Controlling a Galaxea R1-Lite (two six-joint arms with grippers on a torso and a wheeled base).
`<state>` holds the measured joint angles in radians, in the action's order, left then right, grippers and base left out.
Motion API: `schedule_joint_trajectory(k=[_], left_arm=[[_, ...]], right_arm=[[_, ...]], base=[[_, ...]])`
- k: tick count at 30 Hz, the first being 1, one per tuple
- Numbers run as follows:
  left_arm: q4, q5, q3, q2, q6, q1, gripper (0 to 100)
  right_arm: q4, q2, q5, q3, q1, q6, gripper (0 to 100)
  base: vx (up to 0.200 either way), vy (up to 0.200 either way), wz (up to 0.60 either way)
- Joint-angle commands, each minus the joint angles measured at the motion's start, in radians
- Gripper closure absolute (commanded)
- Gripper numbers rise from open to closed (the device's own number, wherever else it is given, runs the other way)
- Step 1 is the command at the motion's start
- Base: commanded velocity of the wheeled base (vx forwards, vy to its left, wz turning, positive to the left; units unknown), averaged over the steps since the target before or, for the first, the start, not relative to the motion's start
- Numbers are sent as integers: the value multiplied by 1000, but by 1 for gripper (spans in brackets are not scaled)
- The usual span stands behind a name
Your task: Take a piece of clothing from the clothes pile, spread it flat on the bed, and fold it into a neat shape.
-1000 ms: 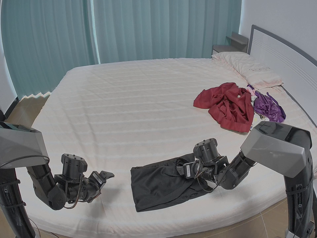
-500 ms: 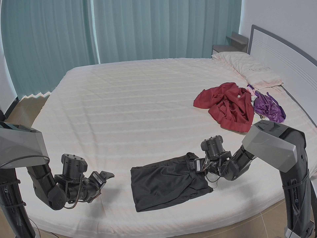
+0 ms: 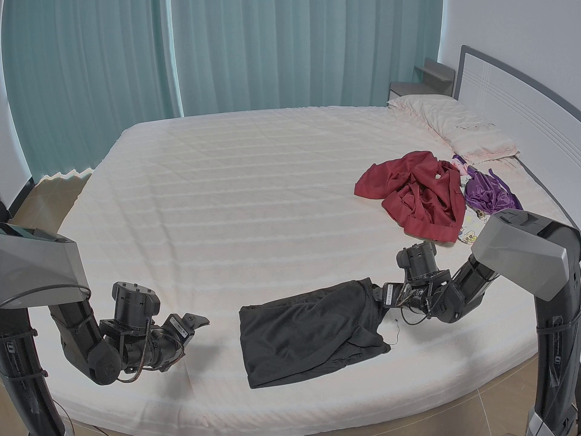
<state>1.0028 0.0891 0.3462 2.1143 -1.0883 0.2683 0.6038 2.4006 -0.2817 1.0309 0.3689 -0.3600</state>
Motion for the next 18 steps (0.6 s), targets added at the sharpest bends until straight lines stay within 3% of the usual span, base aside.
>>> schedule_joint_trajectory(k=[1, 5, 7, 8, 9, 10, 15, 18], left_arm=[[0, 0, -1, 0, -1, 0, 0], [0, 0, -1, 0, -1, 0, 0], [0, 0, -1, 0, -1, 0, 0], [0, 0, -1, 0, -1, 0, 0], [0, 0, -1, 0, 1, 0, 0], [0, 0, -1, 0, -1, 0, 0], [0, 0, -1, 0, -1, 0, 0], [0, 0, -3, 0, -1, 0, 0]], right_arm=[[2, -80, 47, -31, -5, -83, 0], [2, -120, 130, -54, -5, -162, 0], [2, -126, 157, -74, -2, -174, 0], [10, -133, 223, -135, 5, -172, 0], [13, -135, 228, -140, 5, -171, 0], [40, -136, 271, -187, 10, -162, 0], [146, -92, 348, -316, 16, -22, 0], [217, -90, 417, -356, 18, -2, 0]], base=[[0, 0, 0], [0, 0, 0], [0, 0, 0], [0, 0, 0], [0, 0, 0], [0, 0, 0], [0, 0, 0], [0, 0, 0]])
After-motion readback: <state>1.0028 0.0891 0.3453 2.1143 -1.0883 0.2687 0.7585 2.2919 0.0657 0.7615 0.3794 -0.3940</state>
